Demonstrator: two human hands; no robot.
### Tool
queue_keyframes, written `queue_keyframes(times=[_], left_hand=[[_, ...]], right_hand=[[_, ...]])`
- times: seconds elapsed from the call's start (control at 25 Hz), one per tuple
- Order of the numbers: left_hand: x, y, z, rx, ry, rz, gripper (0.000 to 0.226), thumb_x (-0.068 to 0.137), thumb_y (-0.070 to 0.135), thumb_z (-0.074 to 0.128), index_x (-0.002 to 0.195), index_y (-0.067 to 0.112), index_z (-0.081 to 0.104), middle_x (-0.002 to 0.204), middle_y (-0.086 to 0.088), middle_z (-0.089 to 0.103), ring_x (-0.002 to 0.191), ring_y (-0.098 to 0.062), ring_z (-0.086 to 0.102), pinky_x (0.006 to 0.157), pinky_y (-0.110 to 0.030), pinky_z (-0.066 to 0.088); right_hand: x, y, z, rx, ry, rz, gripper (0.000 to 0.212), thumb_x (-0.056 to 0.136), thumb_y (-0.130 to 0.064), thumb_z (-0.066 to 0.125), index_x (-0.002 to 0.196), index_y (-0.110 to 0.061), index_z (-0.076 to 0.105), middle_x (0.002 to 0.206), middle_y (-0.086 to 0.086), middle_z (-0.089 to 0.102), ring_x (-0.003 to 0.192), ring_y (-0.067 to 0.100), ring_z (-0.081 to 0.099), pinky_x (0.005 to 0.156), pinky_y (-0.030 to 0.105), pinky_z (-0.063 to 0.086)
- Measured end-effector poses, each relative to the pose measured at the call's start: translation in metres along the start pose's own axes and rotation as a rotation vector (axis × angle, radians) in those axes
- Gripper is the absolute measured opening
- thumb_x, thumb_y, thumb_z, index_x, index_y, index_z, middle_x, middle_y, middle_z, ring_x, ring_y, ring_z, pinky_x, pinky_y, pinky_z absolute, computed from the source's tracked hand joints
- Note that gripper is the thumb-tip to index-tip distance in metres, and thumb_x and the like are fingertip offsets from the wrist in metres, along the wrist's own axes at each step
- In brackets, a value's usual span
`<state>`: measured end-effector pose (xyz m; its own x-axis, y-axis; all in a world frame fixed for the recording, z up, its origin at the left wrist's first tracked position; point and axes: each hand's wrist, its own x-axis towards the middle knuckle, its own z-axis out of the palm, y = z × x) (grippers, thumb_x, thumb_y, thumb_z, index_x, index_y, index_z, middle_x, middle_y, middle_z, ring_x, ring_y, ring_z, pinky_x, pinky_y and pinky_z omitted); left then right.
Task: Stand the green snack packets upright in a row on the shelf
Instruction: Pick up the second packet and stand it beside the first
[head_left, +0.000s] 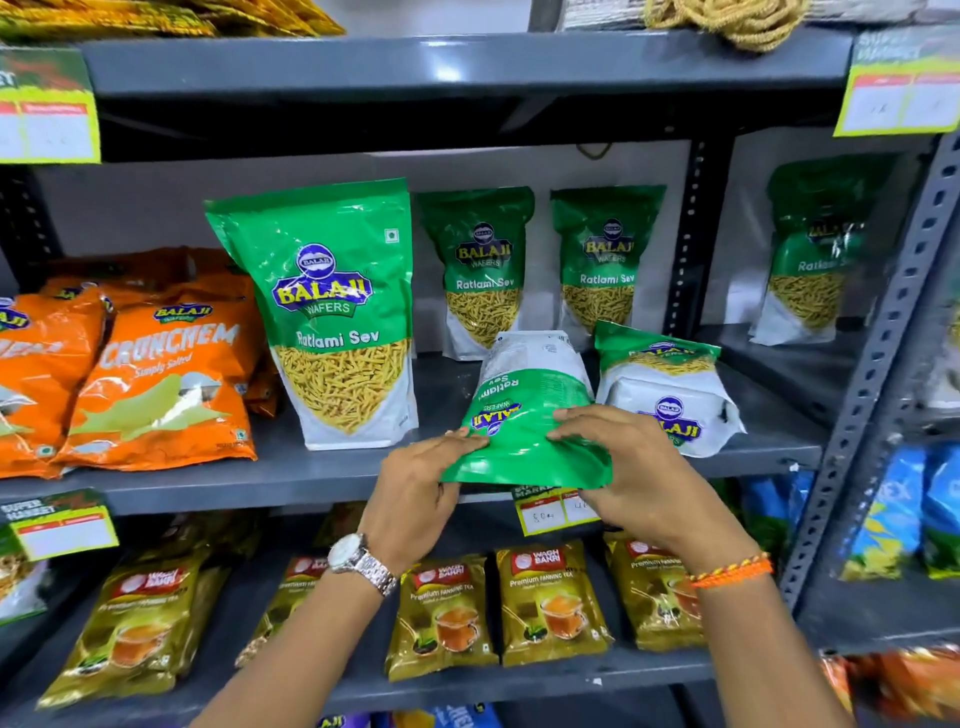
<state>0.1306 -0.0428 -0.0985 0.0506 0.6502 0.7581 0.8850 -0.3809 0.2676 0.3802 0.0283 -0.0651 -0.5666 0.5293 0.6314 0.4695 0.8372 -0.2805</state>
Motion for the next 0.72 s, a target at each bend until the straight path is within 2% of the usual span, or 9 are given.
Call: queue_keyframes(times=[0.08, 0.12, 0.28, 0.36, 0.4, 0.48, 0.52, 0.6, 0.72], left_hand=[[0.007, 0.004, -0.005, -0.013, 0.074, -0.056, 0.058, 0.069, -0.015, 0.058, 0.118, 0.013, 0.075, 0.118, -0.008, 0.074, 0.110, -0.022, 0.071, 0.101, -0.021, 0.047], [0.012, 0.006, -0.009, -0.014, 0.108, -0.067, 0.057, 0.069, -0.015, 0.058, 0.116, 0.013, 0.076, 0.116, -0.008, 0.075, 0.107, -0.022, 0.072, 0.097, -0.020, 0.048], [0.038, 0.019, -0.029, 0.009, 0.286, -0.007, 0.045, 0.071, -0.009, 0.057, 0.106, 0.008, 0.078, 0.102, -0.007, 0.078, 0.091, -0.016, 0.072, 0.086, -0.013, 0.044], [0.060, 0.027, -0.040, -0.018, 0.360, -0.006, 0.035, 0.075, -0.001, 0.056, 0.099, 0.011, 0.078, 0.084, 0.001, 0.076, 0.075, -0.008, 0.063, 0.072, -0.007, 0.042], [0.072, 0.031, -0.044, -0.037, 0.387, -0.034, 0.030, 0.076, 0.001, 0.058, 0.097, 0.014, 0.077, 0.076, 0.005, 0.071, 0.066, -0.009, 0.056, 0.063, -0.007, 0.039], [0.099, 0.037, -0.048, -0.089, 0.419, -0.111, 0.023, 0.079, 0.005, 0.061, 0.094, 0.017, 0.074, 0.069, 0.004, 0.066, 0.054, -0.015, 0.048, 0.053, -0.019, 0.037], [0.112, 0.040, -0.047, -0.119, 0.427, -0.141, 0.019, 0.081, 0.006, 0.063, 0.093, 0.017, 0.073, 0.068, 0.001, 0.066, 0.053, -0.018, 0.048, 0.052, -0.026, 0.037], [0.140, 0.044, -0.043, -0.176, 0.450, -0.194, 0.011, 0.085, 0.011, 0.067, 0.091, 0.018, 0.072, 0.072, 0.001, 0.068, 0.054, -0.018, 0.049, 0.055, -0.030, 0.038], [0.178, 0.044, -0.034, -0.217, 0.498, -0.329, 0.015, 0.089, 0.016, 0.068, 0.104, 0.018, 0.068, 0.076, 0.004, 0.061, 0.053, -0.007, 0.042, 0.052, -0.013, 0.035]], right_hand=[[0.001, -0.006, -0.007, 0.017, 0.153, -0.073, 0.050, 0.058, 0.014, 0.077, 0.103, -0.008, 0.081, 0.112, 0.008, 0.078, 0.108, 0.021, 0.074, 0.099, 0.035, 0.056], [0.003, -0.008, -0.011, 0.016, 0.229, -0.100, 0.046, 0.058, 0.017, 0.076, 0.097, -0.005, 0.082, 0.106, 0.009, 0.079, 0.103, 0.022, 0.076, 0.095, 0.035, 0.057], [0.022, -0.016, -0.025, -0.022, 0.501, -0.230, 0.028, 0.070, 0.018, 0.074, 0.092, 0.002, 0.080, 0.098, 0.013, 0.080, 0.091, 0.024, 0.078, 0.086, 0.034, 0.060], [0.041, -0.015, -0.035, 0.008, 0.611, -0.246, 0.024, 0.076, 0.014, 0.071, 0.095, 0.002, 0.079, 0.098, 0.011, 0.079, 0.091, 0.017, 0.076, 0.088, 0.025, 0.059], [0.052, -0.013, -0.039, 0.032, 0.653, -0.235, 0.022, 0.079, 0.013, 0.069, 0.096, 0.002, 0.079, 0.098, 0.008, 0.079, 0.091, 0.013, 0.074, 0.088, 0.019, 0.057], [0.079, -0.009, -0.046, 0.106, 0.718, -0.176, 0.019, 0.083, 0.008, 0.068, 0.096, 0.000, 0.078, 0.094, 0.000, 0.075, 0.089, 0.009, 0.070, 0.085, 0.017, 0.055], [0.094, -0.005, -0.048, 0.152, 0.739, -0.136, 0.017, 0.083, 0.007, 0.067, 0.095, -0.001, 0.078, 0.093, -0.003, 0.073, 0.087, 0.007, 0.069, 0.084, 0.018, 0.055], [0.122, 0.004, -0.051, 0.237, 0.773, -0.061, 0.015, 0.082, 0.007, 0.069, 0.090, -0.002, 0.077, 0.088, -0.005, 0.072, 0.083, -0.003, 0.066, 0.082, 0.017, 0.052], [0.160, 0.021, -0.053, 0.315, 0.766, 0.033, 0.009, 0.082, 0.000, 0.073, 0.087, -0.007, 0.076, 0.084, -0.006, 0.070, 0.079, -0.015, 0.061, 0.080, 0.010, 0.046]])
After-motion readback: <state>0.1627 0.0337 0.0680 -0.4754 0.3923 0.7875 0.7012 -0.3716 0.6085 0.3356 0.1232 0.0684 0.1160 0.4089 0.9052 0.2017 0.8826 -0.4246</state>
